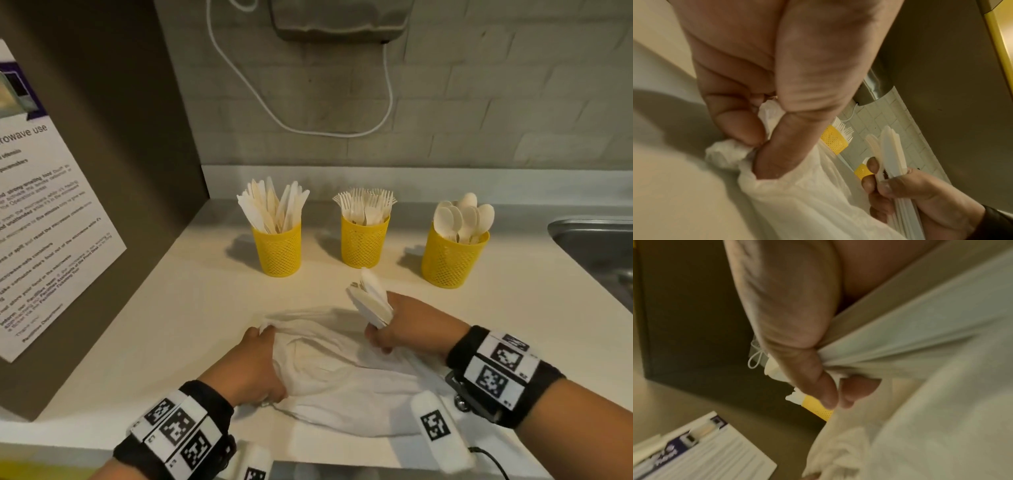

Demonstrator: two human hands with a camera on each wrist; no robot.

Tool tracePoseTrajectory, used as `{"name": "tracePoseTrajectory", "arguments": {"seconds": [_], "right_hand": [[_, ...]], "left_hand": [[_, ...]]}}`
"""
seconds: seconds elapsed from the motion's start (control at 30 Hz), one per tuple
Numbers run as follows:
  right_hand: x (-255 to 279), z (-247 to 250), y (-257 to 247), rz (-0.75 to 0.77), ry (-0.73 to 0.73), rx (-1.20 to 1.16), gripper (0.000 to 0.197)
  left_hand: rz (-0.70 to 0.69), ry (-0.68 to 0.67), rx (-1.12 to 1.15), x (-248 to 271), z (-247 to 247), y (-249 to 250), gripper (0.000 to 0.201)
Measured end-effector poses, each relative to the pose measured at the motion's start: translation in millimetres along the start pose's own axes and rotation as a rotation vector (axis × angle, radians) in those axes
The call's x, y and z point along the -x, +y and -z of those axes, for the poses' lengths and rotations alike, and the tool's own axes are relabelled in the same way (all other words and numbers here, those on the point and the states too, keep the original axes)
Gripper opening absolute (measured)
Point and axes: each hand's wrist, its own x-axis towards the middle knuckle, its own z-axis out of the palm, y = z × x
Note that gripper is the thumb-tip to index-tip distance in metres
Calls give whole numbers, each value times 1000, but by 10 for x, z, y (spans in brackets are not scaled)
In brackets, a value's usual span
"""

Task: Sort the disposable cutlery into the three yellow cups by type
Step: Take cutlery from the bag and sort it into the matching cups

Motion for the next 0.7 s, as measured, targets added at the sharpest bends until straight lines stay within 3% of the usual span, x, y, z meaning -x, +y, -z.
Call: {"name": "tracePoseTrajectory", "arguments": {"seconds": [0.13, 0.27, 0.53, 0.7], "right_hand": [[-36, -233, -49, 76, -74, 396, 37], [-109, -508, -84, 100, -190, 696, 29], [-164, -521, -78, 76, -267, 890, 35], [-134, -446, -28, 71, -219, 901, 46]], "left_hand": [[-13, 17, 12, -15, -30, 59, 106], [-33, 7, 20, -23, -47, 83, 106], [-35, 7, 31, -21, -49, 62, 104], [-26, 0, 31, -38, -44, 51, 104]]}}
